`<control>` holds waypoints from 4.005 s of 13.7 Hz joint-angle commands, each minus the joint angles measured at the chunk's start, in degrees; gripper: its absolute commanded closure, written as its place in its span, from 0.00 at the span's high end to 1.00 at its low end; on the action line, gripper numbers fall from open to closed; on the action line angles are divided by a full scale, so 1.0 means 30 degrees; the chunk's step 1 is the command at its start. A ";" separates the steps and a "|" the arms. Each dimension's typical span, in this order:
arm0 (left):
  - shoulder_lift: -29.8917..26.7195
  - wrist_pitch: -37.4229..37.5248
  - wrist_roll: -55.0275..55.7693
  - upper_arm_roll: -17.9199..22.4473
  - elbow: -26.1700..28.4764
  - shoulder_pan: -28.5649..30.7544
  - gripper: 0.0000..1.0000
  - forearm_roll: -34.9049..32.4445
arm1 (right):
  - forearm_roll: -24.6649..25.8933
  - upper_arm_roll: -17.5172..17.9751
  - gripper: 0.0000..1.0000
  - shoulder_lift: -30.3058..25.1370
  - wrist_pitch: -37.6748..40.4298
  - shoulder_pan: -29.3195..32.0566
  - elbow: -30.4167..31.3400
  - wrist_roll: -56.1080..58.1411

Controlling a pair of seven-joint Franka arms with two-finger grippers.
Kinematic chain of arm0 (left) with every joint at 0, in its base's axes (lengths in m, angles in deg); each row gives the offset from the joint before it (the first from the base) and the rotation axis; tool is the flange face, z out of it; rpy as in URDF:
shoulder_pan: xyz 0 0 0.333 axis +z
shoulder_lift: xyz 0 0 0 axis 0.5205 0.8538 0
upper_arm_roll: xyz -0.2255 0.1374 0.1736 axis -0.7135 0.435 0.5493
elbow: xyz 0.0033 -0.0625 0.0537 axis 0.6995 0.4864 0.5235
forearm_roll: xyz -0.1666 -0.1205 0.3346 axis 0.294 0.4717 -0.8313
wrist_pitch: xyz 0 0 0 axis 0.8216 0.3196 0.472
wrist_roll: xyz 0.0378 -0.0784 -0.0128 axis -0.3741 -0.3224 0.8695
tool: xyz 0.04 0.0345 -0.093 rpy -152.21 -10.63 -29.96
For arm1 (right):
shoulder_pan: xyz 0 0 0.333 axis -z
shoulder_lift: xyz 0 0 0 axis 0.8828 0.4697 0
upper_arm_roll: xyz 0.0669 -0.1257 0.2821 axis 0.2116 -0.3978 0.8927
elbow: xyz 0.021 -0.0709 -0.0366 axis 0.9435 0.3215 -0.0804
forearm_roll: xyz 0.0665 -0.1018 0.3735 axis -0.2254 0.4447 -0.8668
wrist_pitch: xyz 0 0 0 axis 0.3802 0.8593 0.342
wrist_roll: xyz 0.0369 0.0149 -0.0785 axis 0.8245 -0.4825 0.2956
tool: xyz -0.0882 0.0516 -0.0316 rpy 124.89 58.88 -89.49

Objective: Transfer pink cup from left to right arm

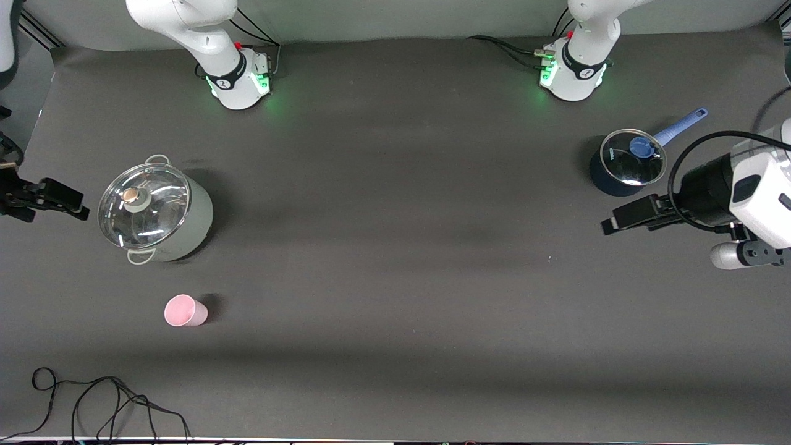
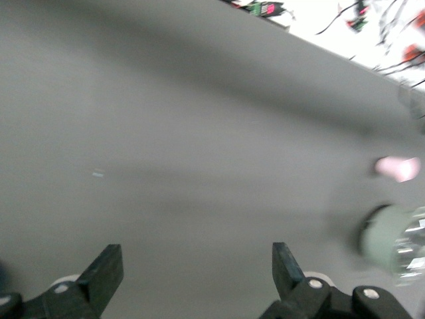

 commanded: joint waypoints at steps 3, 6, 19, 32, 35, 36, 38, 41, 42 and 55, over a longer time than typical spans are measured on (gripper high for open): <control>0.0324 -0.1907 0.6411 -0.0480 -0.1464 0.0064 1.00 0.6251 | 0.0293 0.2193 1.00 -0.1684 -0.1708 0.1963 0.2234 -0.0382; 0.0413 -0.2557 0.7272 -0.0451 -0.1792 0.0122 1.00 0.8659 | 0.0060 0.2196 1.00 -0.1631 -0.1716 0.2173 0.2359 -0.0412; 0.0062 0.3123 -0.8327 -0.0128 -0.0359 0.4104 1.00 -0.2981 | 0.0207 0.2137 1.00 -0.1805 0.0393 0.2026 0.1742 -0.1349; -0.0257 0.6405 -0.9248 -0.0453 -0.0680 0.4079 1.00 -0.6714 | 0.0118 0.2049 1.00 -0.1512 0.1713 0.2172 0.1684 -0.1291; -0.0817 0.6203 -0.9484 0.3371 -0.0415 0.0517 1.00 -0.6598 | 0.0118 0.2049 1.00 -0.1482 0.1713 0.2172 0.1654 -0.1320; -0.0875 0.6144 -0.9687 0.4692 -0.0444 -0.0396 1.00 -0.6509 | 0.0118 0.2049 1.00 -0.1453 0.1684 0.2114 0.1654 -0.1320; -0.0963 0.5794 -1.0185 0.6543 -0.0357 -0.1863 1.00 -0.6391 | 0.0118 0.2049 1.00 -0.1453 0.1567 0.2143 0.1654 -0.1291; -0.2099 0.4015 -1.1968 0.8654 0.1361 -0.3185 1.00 -0.5810 | 0.0118 0.2049 1.00 -0.1453 0.1508 0.2143 0.1654 -0.1261; -0.3063 0.2700 -1.2468 0.9125 0.2909 -0.3391 1.00 -0.5428 | 0.0118 0.2049 1.00 -0.1453 0.1508 0.2143 0.1683 -0.1232; -0.6000 -0.0773 -1.2519 1.2962 0.7114 -0.7256 1.00 -0.4697 | 0.0352 0.2049 1.00 -0.1336 0.1215 0.2231 0.1743 -0.0499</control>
